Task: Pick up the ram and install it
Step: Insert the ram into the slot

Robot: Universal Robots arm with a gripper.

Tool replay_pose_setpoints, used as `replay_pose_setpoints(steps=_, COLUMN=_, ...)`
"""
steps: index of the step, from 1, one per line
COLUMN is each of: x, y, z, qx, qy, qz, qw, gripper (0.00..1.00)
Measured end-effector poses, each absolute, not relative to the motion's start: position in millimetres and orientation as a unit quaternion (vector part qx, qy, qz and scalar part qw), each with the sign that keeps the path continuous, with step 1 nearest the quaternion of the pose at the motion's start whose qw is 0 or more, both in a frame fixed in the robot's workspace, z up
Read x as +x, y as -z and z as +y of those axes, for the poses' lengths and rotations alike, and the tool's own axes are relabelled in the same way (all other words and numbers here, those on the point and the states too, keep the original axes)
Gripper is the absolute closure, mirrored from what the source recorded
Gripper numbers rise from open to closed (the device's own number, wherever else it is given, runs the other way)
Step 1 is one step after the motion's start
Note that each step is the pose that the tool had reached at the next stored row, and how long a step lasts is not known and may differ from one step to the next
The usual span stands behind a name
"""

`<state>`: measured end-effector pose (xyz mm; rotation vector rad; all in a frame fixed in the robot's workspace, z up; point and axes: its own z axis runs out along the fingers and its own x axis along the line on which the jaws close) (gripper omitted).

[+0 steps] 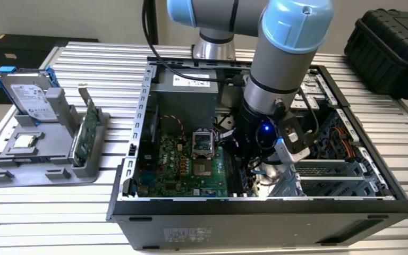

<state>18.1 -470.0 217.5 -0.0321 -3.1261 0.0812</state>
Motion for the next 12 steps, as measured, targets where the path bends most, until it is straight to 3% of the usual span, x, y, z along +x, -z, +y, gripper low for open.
replay_pose_setpoints(steps=12, x=18.1, y=-216.3, z=-470.0, qx=-0.01, qy=-0.026, qz=-1.0, qw=0.007, gripper=1.0)
